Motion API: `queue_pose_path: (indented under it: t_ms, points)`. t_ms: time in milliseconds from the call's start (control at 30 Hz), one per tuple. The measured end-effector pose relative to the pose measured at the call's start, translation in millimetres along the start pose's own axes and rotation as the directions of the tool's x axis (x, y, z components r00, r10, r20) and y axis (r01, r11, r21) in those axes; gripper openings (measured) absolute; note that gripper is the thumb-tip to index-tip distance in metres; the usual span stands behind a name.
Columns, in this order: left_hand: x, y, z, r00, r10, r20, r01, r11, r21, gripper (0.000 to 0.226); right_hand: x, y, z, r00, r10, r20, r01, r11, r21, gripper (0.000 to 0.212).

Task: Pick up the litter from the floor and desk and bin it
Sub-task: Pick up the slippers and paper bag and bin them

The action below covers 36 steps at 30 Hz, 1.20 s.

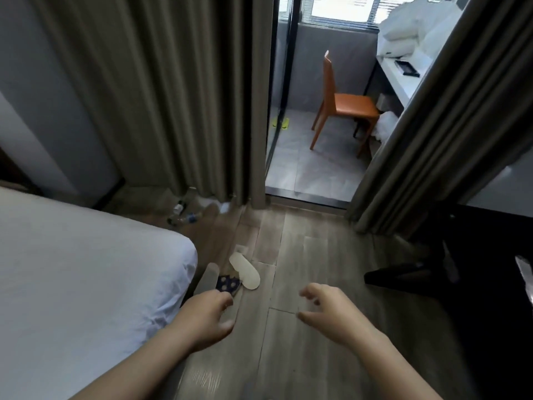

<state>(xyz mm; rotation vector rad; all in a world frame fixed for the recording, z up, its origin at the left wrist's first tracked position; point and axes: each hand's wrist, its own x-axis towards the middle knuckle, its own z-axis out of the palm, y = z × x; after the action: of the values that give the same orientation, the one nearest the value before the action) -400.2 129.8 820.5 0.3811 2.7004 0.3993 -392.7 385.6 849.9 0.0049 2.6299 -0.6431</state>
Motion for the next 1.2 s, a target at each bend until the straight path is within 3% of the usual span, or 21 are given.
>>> queue_pose_path:
  t_ms: [67,200,633,967,1200]
  points:
    - [31,-2,-6,1.0,-0.021,0.008,0.021,1.0,-0.013,0.019,38,3,-15,1.0,-0.012,0.021,0.012,1.0,-0.021,0.049]
    - [85,-15,-13,0.996,-0.083,0.04,0.085,0.994,-0.07,0.033,103,3,-31,0.997,-0.012,0.072,0.015,0.999,-0.032,0.049]
    - [276,-124,-6,0.974,-0.162,0.159,0.177,0.981,-0.083,0.037,316,-10,-10,0.982,0.055,0.18,-0.035,0.993,-0.108,0.048]
    - [389,-198,69,0.932,-0.322,0.168,0.345,0.929,-0.136,0.044,473,11,57,0.965,0.015,0.261,0.032,0.985,-0.172,0.052]
    - [466,-247,168,0.899,-0.405,0.166,0.431,0.887,-0.167,0.047,592,49,136,0.961,-0.062,0.269,0.121,0.97,-0.21,0.052]
